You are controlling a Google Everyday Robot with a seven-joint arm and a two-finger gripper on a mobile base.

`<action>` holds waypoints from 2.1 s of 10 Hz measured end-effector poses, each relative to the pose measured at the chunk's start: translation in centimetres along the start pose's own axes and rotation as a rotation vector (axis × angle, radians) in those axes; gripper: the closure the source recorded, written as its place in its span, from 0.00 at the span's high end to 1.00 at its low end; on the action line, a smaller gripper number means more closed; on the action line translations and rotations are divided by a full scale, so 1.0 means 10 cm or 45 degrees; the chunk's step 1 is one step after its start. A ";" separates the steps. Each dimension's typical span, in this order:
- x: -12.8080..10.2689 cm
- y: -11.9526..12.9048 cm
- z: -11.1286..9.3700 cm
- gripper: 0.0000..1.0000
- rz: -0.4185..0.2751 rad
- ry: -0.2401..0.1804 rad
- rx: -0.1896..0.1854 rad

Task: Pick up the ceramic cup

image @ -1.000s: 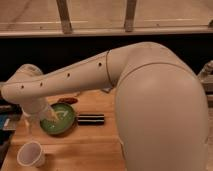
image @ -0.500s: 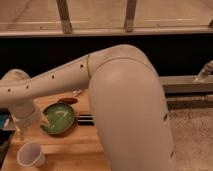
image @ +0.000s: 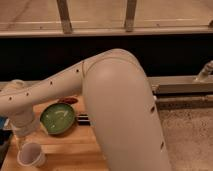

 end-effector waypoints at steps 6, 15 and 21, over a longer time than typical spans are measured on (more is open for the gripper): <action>0.20 -0.23 0.66 0.62 0.085 0.124 -0.074; 0.20 -0.05 0.43 0.00 0.039 0.113 -0.089; -0.07 -0.81 -0.54 0.00 0.138 -0.095 0.052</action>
